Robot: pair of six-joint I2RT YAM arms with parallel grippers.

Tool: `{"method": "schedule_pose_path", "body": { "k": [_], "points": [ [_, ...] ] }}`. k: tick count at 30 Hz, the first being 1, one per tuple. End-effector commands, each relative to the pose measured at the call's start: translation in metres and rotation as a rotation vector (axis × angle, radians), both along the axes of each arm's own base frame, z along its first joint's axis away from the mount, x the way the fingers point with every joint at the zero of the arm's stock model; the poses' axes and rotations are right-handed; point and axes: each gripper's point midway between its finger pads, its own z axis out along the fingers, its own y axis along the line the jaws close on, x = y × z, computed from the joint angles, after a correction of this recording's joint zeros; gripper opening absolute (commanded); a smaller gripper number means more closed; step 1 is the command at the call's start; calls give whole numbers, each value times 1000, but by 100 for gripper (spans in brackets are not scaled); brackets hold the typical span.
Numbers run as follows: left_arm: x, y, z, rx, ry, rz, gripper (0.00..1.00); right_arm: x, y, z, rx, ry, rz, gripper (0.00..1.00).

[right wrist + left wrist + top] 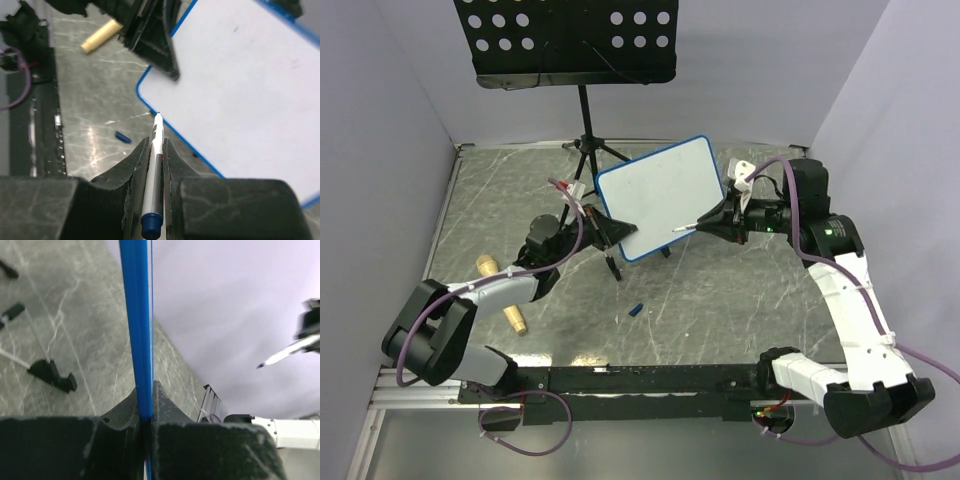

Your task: Write a sentence on the whiteboard

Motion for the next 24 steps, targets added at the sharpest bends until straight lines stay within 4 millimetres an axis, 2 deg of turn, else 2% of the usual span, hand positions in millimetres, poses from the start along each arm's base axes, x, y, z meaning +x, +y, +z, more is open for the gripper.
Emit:
{"method": "schedule_pose_path", "body": {
  "k": [1, 6, 11, 12, 13, 16, 20, 24],
  "points": [
    [-2, -10, 60, -106, -59, 59, 1, 4, -12, 30, -60, -99, -89, 0],
    [-15, -30, 72, -134, -36, 17, 1, -4, -16, 47, -66, -159, -108, 0],
    [-42, -55, 82, -151, -88, -98, 1, -14, -25, 62, -54, -294, -166, 0],
    [-47, -58, 83, -142, -121, -116, 1, -14, -26, 54, -58, -288, -172, 0],
    [-55, -62, 86, -151, -145, -139, 1, -14, -28, 54, -56, -304, -185, 0],
    [-68, -68, 85, -161, -195, -195, 1, -18, -30, 60, -26, -362, -209, 0],
    [-72, -75, 76, -128, -189, -224, 1, -20, -35, 71, 9, -410, -262, 0],
    [-77, -79, 73, -128, -170, -233, 1, -17, -37, 67, 19, -435, -298, 0]
  ]
}}
